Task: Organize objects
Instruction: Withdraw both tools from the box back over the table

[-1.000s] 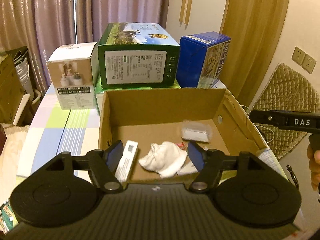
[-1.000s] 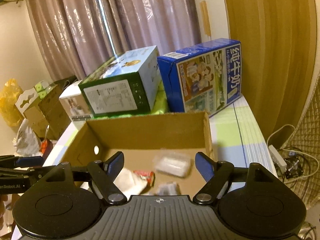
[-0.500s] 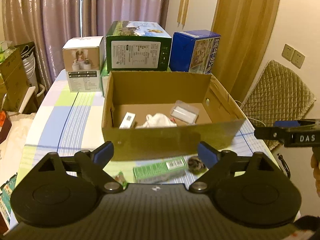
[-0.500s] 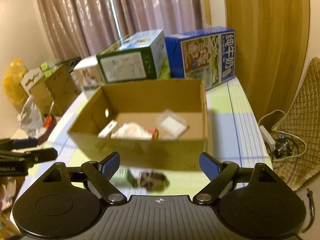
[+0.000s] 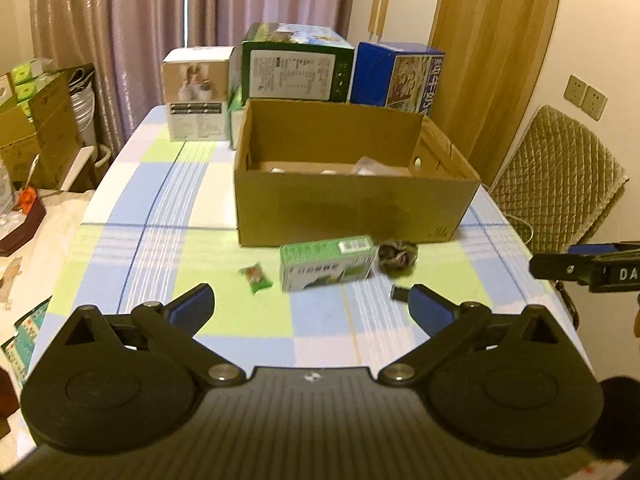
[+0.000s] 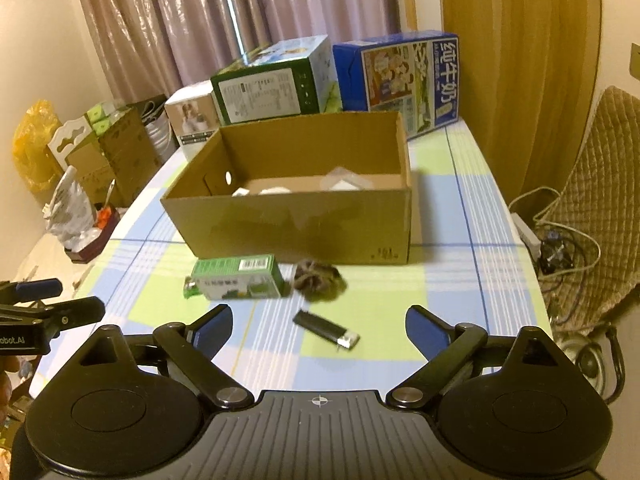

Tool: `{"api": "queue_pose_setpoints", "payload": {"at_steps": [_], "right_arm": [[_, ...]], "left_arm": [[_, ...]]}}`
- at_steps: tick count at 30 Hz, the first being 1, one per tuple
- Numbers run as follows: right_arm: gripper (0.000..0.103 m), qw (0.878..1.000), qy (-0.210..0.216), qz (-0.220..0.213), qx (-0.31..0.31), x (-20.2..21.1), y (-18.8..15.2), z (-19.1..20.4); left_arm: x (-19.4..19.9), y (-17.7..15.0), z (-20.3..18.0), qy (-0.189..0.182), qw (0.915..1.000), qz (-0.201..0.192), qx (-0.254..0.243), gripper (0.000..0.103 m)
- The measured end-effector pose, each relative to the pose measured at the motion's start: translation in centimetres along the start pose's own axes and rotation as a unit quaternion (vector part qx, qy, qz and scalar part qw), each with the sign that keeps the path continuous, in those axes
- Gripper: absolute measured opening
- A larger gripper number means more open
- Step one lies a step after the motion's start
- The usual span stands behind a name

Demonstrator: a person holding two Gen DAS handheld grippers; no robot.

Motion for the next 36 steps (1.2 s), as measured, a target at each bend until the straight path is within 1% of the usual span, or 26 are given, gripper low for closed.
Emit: {"api": "queue_pose_setpoints", "payload": {"at_steps": [7, 10, 17, 23, 36], "right_arm": [[0.095, 1.000, 0.004, 0.011, -0.018, 0.8, -3.2, 0.1], [0.095, 1.000, 0.002, 0.020, -0.017, 0.7, -4.7, 0.1], [0.095, 1.000, -0.006, 0.022, -0.021, 0.9, -6.8, -0.6], [0.095, 1.000, -0.010, 0.025, -0.015, 0.6, -7.6, -1.0], [0.095, 0.999, -0.012, 0.034, 0.000, -1.2, -8.0, -1.3]], "left_arm": [[1.5, -1.9, 0.5, 0.002, 1.0000, 0.001, 0.009, 0.102], [1.6, -2.5, 0.4, 0.006, 1.0000, 0.003, -0.003, 0.102], [1.3, -3.7, 0.3, 0.001, 0.9999, 0.013, -0.004, 0.102], [0.7, -4.3, 0.0, -0.002, 0.9998, 0.020, -0.006, 0.102], [-1.5, -5.2, -0.4, -0.007, 0.9992, 0.038, -0.011, 0.101]]}}
Point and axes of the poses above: each gripper's, at about its wrist camera, not at the fingertips, and x roughly against the way its jaws point, z to its left, y to its top, the point moved 9 cm from there along -x, roughly the way its jaws point, and after that the axes turned 4 degrees about -y, right-handed, at the moved point
